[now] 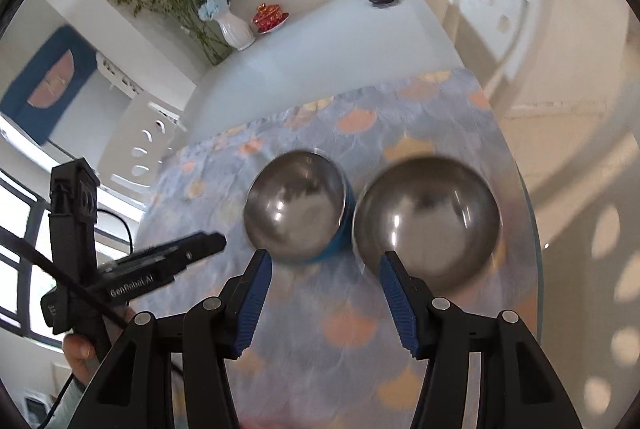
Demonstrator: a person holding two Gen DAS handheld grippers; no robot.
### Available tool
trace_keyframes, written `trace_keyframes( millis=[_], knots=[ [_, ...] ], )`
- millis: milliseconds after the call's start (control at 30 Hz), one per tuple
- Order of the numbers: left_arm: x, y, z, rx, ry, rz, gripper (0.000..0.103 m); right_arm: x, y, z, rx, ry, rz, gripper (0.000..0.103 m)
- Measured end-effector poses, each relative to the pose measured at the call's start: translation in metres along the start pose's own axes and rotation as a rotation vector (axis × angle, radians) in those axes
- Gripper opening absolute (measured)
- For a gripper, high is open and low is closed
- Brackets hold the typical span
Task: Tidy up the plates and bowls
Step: 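Grip the blue steel bowl rim with both tools, then carry the blue steel bowl with both tools and lower it into the pink bowl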
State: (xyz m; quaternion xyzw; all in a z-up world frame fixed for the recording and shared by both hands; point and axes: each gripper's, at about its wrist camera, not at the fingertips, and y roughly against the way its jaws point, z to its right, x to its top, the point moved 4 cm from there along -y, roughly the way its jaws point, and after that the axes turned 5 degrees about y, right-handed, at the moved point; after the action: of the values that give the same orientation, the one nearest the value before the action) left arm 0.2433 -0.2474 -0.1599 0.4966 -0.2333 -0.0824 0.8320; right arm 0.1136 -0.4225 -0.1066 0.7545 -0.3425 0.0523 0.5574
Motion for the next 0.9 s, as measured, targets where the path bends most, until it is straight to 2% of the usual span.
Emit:
trace_keyframes(
  millis=[133,367,433,467,500,533,600,667,767,900],
  knots=[
    [0.007,-0.024,-0.009,-0.015,0.081,-0.012,0.039,0.033,-0.038,0.001,-0.040,0.068,-0.036,0.054],
    [0.006,-0.051,-0.006,0.032,0.084,-0.047,0.039,0.062,-0.101,0.003,-0.113,0.171,-0.161,0.054],
    [0.004,-0.058,-0.006,0.037,0.082,-0.062,0.037,0.063,-0.114,0.004,-0.130,0.188,-0.189,0.049],
    [0.003,-0.062,-0.006,0.031,0.084,-0.076,0.034,0.063,-0.120,0.004,-0.135,0.192,-0.202,0.038],
    [0.001,-0.066,-0.005,0.012,0.088,-0.090,0.025,0.063,-0.125,0.004,-0.135,0.197,-0.219,0.032],
    [0.001,-0.068,-0.005,-0.005,0.091,-0.098,0.020,0.062,-0.129,0.003,-0.127,0.203,-0.234,0.032],
    [0.000,-0.070,-0.006,0.003,0.092,-0.094,0.020,0.060,-0.136,-0.002,-0.121,0.229,-0.258,0.023],
    [0.000,-0.068,-0.006,0.002,0.098,-0.087,0.019,0.056,-0.139,-0.010,-0.142,0.272,-0.272,0.019],
    [0.001,-0.062,-0.011,-0.011,0.120,-0.077,0.018,0.055,-0.137,-0.017,-0.172,0.314,-0.260,0.019],
    [0.003,-0.043,-0.014,0.006,0.121,-0.051,0.018,0.058,-0.118,-0.030,-0.136,0.275,-0.238,0.019]
  ],
)
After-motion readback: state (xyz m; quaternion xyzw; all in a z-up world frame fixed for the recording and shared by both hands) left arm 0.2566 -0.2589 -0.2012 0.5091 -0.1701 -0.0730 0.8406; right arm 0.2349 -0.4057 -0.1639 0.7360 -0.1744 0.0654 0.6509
